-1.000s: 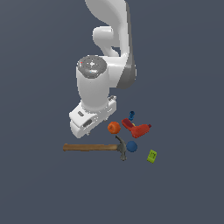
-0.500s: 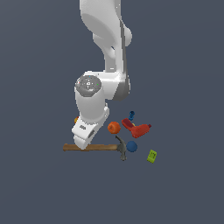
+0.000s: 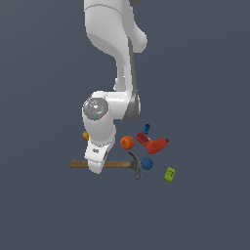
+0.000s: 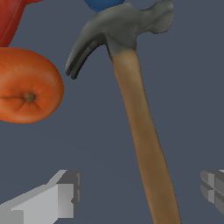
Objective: Pick up a designated object from a clutter of objects.
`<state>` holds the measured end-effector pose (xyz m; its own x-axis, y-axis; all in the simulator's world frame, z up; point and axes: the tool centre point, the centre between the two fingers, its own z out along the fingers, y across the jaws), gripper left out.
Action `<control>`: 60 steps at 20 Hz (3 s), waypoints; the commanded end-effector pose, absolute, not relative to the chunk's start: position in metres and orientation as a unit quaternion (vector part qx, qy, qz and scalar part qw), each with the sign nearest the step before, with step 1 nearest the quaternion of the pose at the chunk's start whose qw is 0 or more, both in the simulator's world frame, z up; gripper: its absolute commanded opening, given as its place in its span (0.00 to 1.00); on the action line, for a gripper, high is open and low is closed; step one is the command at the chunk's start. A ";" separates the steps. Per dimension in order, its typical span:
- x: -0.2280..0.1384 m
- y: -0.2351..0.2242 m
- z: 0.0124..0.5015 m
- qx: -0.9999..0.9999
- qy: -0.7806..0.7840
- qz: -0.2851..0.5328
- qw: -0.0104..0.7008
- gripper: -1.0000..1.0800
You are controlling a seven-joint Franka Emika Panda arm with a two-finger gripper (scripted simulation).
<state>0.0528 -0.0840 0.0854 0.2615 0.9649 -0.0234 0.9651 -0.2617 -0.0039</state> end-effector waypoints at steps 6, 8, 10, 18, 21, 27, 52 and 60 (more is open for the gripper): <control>0.054 -0.085 0.070 0.764 0.645 -0.002 0.001 0.96; 0.054 -0.085 0.068 0.761 0.649 -0.001 0.000 0.96; 0.054 -0.085 0.067 0.759 0.651 0.000 0.000 0.96; 0.054 -0.085 0.054 0.760 0.650 -0.001 0.000 0.96; 0.053 -0.085 0.038 0.759 0.651 -0.001 0.000 0.96; 0.054 -0.085 0.018 0.758 0.652 0.000 0.000 0.96; 0.059 -0.050 0.062 0.757 0.653 0.002 0.003 0.00; 0.062 0.012 0.134 0.757 0.654 0.000 0.002 0.00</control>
